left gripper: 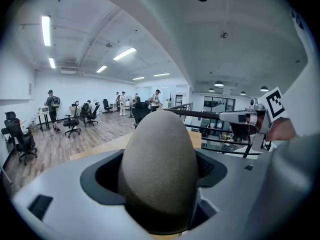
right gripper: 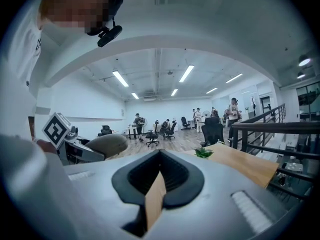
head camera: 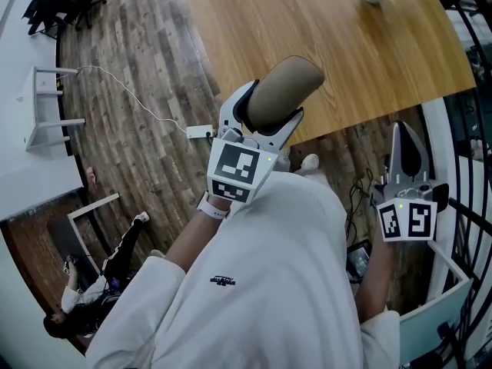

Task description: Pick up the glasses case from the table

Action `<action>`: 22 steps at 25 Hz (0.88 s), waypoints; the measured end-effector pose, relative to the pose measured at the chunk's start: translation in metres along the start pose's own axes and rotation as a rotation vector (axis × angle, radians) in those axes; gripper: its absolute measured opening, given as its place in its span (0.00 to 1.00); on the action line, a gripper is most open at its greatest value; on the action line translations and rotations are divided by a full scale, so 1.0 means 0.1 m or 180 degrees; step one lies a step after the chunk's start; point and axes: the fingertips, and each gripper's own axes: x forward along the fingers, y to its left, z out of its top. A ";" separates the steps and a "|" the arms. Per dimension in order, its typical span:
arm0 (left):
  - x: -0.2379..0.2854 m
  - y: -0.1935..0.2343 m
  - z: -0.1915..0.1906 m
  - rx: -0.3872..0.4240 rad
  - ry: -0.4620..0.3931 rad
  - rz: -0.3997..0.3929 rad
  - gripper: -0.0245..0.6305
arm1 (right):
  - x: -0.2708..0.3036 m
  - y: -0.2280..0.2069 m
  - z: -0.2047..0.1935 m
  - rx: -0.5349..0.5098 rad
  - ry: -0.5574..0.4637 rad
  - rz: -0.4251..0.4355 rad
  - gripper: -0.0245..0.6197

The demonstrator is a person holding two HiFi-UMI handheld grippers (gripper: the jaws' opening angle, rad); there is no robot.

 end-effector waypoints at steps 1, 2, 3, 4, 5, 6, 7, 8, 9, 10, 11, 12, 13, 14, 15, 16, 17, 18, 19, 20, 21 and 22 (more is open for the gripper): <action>-0.03 0.01 0.02 0.0001 -0.0026 0.0012 0.62 | -0.02 0.00 0.01 0.0002 -0.0017 -0.0018 0.05; -0.06 0.02 0.04 0.0002 -0.0046 0.0025 0.62 | -0.05 0.00 0.01 0.0011 -0.0030 -0.0036 0.05; -0.09 0.03 0.06 0.0002 -0.0060 0.0038 0.62 | -0.07 0.00 0.01 0.0026 -0.0038 -0.0055 0.05; -0.11 0.04 0.07 0.0003 -0.0073 0.0050 0.62 | -0.09 -0.01 0.00 0.0041 -0.0045 -0.0075 0.05; -0.12 0.05 0.08 0.0000 -0.0088 0.0060 0.62 | -0.11 -0.01 0.00 0.0049 -0.0050 -0.0089 0.05; -0.13 0.06 0.09 -0.0007 -0.0104 0.0068 0.62 | -0.11 -0.02 -0.01 0.0047 -0.0052 -0.0093 0.05; -0.14 0.07 0.10 -0.0019 -0.0119 0.0072 0.62 | -0.11 -0.01 -0.02 0.0038 -0.0051 -0.0085 0.05; -0.15 0.08 0.09 -0.0033 -0.0133 0.0074 0.62 | -0.11 0.00 -0.02 0.0030 -0.0047 -0.0065 0.05; -0.17 0.07 0.09 -0.0048 -0.0145 0.0073 0.62 | -0.10 0.03 -0.03 0.0032 -0.0041 -0.0035 0.05; -0.19 0.07 0.08 -0.0060 -0.0155 0.0071 0.62 | -0.10 0.06 -0.03 0.0045 -0.0035 0.0006 0.05; -0.21 0.06 0.08 -0.0067 -0.0161 0.0067 0.62 | -0.09 0.08 -0.03 0.0069 -0.0031 0.0054 0.05; -0.22 0.05 0.08 -0.0072 -0.0163 0.0062 0.62 | -0.08 0.11 -0.03 0.0101 -0.0029 0.0106 0.05; -0.24 0.04 0.08 -0.0079 -0.0161 0.0059 0.62 | -0.07 0.14 -0.02 0.0127 -0.0026 0.0156 0.05; -0.25 0.04 0.08 -0.0085 -0.0153 0.0060 0.62 | -0.05 0.17 -0.02 0.0133 -0.0016 0.0202 0.05; -0.25 0.05 0.08 -0.0089 -0.0144 0.0064 0.62 | -0.04 0.20 -0.02 0.0119 -0.0002 0.0246 0.05; -0.25 0.05 0.08 -0.0087 -0.0143 0.0070 0.62 | -0.02 0.23 -0.01 0.0102 0.0011 0.0287 0.05; -0.24 0.06 0.09 -0.0085 -0.0146 0.0072 0.62 | -0.01 0.25 -0.01 0.0101 0.0020 0.0324 0.05; -0.24 0.06 0.10 -0.0084 -0.0147 0.0073 0.62 | 0.00 0.28 0.00 0.0115 0.0028 0.0356 0.05; -0.24 0.06 0.10 -0.0082 -0.0144 0.0073 0.62 | 0.02 0.29 -0.01 0.0137 0.0037 0.0378 0.05; -0.23 0.07 0.10 -0.0078 -0.0140 0.0074 0.62 | 0.03 0.30 -0.01 0.0159 0.0046 0.0386 0.05; -0.23 0.08 0.11 -0.0076 -0.0138 0.0077 0.62 | 0.05 0.29 -0.02 0.0179 0.0053 0.0379 0.05; -0.22 0.08 0.11 -0.0078 -0.0139 0.0077 0.62 | 0.05 0.27 -0.03 0.0195 0.0057 0.0362 0.05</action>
